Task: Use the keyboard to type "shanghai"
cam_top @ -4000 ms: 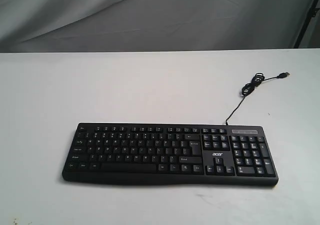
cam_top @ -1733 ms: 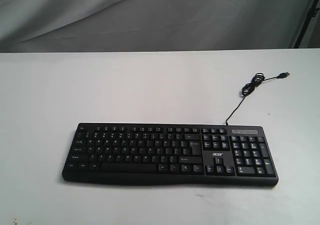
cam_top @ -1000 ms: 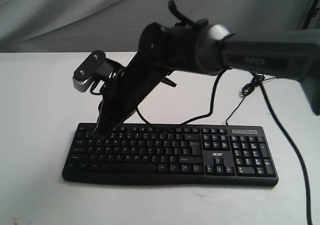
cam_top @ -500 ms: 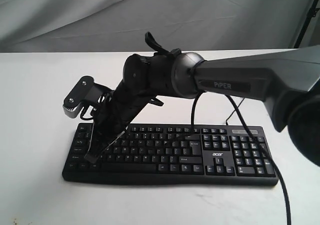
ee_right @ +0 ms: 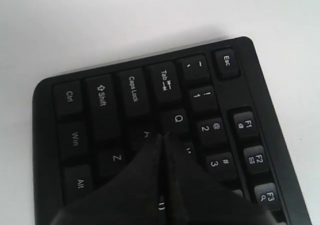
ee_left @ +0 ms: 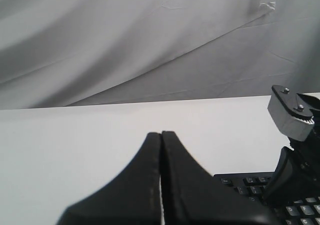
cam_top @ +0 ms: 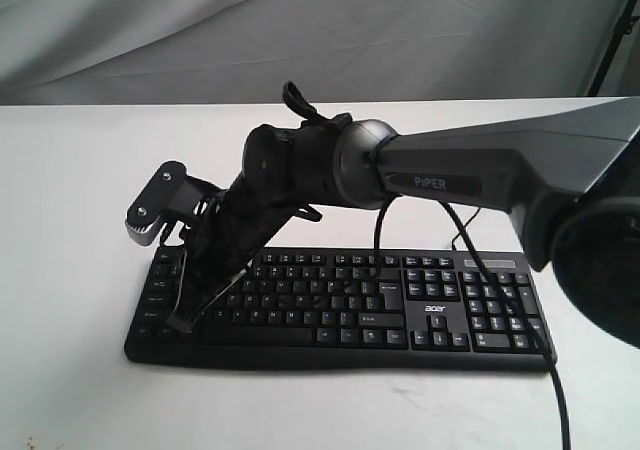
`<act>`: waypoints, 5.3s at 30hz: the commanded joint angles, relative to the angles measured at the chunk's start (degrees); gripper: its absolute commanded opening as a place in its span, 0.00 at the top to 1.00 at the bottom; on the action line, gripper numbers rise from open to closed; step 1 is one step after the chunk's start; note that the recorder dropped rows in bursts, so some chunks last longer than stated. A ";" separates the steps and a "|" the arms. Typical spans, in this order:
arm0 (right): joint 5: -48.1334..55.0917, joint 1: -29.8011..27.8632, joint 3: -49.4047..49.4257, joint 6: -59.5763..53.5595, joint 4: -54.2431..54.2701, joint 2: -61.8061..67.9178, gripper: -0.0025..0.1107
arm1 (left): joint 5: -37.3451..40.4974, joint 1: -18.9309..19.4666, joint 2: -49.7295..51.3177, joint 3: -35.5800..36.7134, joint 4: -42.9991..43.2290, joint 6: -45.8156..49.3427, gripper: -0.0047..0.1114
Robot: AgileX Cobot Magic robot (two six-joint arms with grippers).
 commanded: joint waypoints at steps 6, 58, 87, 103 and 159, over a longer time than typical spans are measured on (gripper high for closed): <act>-0.73 0.30 -0.33 -0.46 0.85 0.78 0.98 | -0.34 -0.37 -0.14 0.10 0.00 -0.15 0.96; -9.42 -3.95 20.57 5.50 -0.88 -12.04 0.98 | -0.34 -0.37 -0.14 0.10 0.00 -0.15 0.96; -8.36 -3.95 20.30 5.40 -0.96 -11.24 0.98 | -0.34 -0.37 -0.14 0.10 0.00 -0.15 0.96; -0.03 1.77 -1.88 5.64 -2.39 -1.14 0.98 | -0.34 -0.37 -0.14 0.10 0.00 -0.15 0.96; -8.07 -1.89 19.95 11.69 -7.40 -16.47 0.98 | -0.34 -0.37 -0.14 0.10 0.00 -0.15 0.96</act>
